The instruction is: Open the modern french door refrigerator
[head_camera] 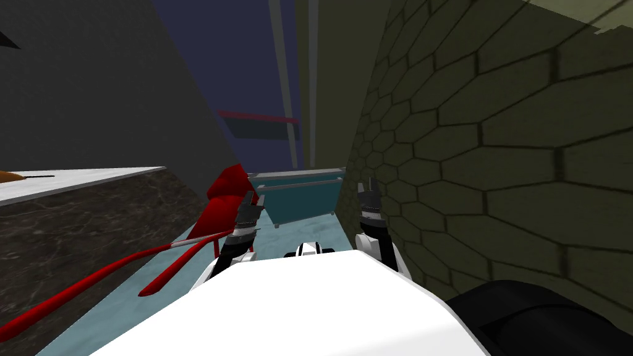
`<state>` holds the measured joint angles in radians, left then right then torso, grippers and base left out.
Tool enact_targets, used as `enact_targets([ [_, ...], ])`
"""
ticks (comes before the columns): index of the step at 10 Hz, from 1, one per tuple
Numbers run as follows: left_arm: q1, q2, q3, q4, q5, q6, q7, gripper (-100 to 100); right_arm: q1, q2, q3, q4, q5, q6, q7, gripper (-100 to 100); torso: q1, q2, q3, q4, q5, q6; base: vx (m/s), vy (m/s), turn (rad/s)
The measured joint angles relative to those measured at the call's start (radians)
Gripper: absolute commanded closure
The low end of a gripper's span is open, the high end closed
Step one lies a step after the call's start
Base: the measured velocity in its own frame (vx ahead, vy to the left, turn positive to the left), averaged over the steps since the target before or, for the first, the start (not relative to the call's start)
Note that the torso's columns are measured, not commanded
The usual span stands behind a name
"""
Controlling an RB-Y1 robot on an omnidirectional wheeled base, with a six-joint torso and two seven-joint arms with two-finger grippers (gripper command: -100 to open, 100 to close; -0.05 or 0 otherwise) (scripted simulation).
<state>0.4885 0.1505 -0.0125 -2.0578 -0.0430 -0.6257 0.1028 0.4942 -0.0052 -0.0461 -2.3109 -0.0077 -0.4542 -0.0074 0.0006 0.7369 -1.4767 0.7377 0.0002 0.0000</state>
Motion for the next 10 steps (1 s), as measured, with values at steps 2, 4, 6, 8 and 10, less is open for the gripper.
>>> enact_targets([
  [2, -0.005, 0.007, 0.004, 0.060, -0.001, -0.053, -0.009, -100, 0.000, 0.000, 0.000, 0.000, 0.000, 0.000, 0.000, 0, -0.002, 0.001, 0.000, 0.000, 0.000, 0.000, 0.109, -0.021, -0.002],
  [4, -0.002, 0.010, 0.005, 0.102, -0.002, -0.088, -0.015, -100, 0.000, 0.000, 0.000, 0.000, 0.000, 0.000, 0.000, 0, 0.000, 0.003, 0.002, 0.001, 0.000, 0.000, 0.102, -0.013, -0.005],
  [6, -0.013, 0.019, 0.013, 0.166, -0.001, -0.139, -0.022, -100, 0.000, 0.000, 0.000, 0.000, 0.000, 0.000, 0.000, 0, -0.001, -0.001, 0.000, 0.000, 0.000, 0.000, 0.112, -0.016, -0.001],
  [8, -0.017, 0.024, 0.017, 0.215, 0.000, -0.172, -0.027, -100, 0.000, 0.000, 0.000, 0.000, 0.000, 0.000, 0.000, 0, 0.000, 0.002, 0.001, 0.001, 0.000, 0.000, 0.110, -0.019, -0.005],
  [10, -0.019, 0.030, 0.022, 0.259, 0.001, -0.210, -0.032, -100, 0.000, 0.000, 0.000, 0.000, 0.000, 0.000, 0.000, 0, 0.000, 0.001, 0.001, 0.000, 0.000, 0.000, 0.097, -0.006, -0.002],
])
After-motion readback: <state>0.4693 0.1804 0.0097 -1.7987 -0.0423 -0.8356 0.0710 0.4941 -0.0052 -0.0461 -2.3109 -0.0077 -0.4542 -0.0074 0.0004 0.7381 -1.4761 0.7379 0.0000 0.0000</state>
